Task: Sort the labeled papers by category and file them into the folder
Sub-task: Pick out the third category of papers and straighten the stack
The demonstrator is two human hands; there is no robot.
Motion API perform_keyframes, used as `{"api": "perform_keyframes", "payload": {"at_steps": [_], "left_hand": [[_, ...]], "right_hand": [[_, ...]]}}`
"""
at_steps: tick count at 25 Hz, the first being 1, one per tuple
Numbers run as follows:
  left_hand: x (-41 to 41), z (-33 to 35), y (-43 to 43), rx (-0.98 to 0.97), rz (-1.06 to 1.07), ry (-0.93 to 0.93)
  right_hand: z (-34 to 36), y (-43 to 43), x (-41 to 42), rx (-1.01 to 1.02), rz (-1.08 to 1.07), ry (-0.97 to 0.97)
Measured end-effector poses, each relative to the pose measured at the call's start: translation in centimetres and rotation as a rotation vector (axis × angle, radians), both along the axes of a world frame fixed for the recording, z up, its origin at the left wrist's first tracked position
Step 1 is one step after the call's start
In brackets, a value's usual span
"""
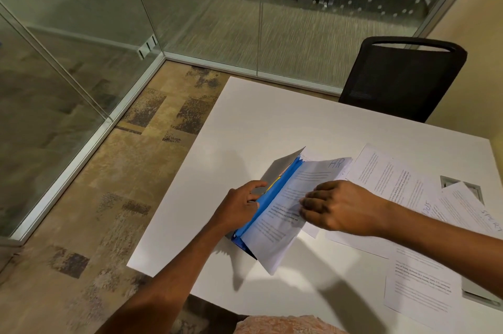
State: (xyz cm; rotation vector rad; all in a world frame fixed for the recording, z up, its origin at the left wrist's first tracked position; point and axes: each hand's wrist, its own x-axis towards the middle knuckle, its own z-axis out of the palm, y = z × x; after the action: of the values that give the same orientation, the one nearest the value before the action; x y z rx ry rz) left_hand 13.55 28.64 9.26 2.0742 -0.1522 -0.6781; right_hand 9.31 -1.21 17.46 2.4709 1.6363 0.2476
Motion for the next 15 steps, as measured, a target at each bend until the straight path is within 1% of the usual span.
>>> {"api": "perform_keyframes", "payload": {"at_steps": [4,9,15], "left_hand": [[-0.3,-0.1,0.2,0.000,0.002,0.000],[-0.4,-0.2,0.4,-0.012,0.005,0.003],[-0.7,-0.3,0.5,-0.030,0.003,0.023]], "right_hand": [[-1.8,0.7,0.6,0.036,-0.022,0.038],[-1.8,1.2,-0.3,0.084,0.013,0.034],[-2.5,1.2,-0.3,0.073,-0.010,0.049]]}}
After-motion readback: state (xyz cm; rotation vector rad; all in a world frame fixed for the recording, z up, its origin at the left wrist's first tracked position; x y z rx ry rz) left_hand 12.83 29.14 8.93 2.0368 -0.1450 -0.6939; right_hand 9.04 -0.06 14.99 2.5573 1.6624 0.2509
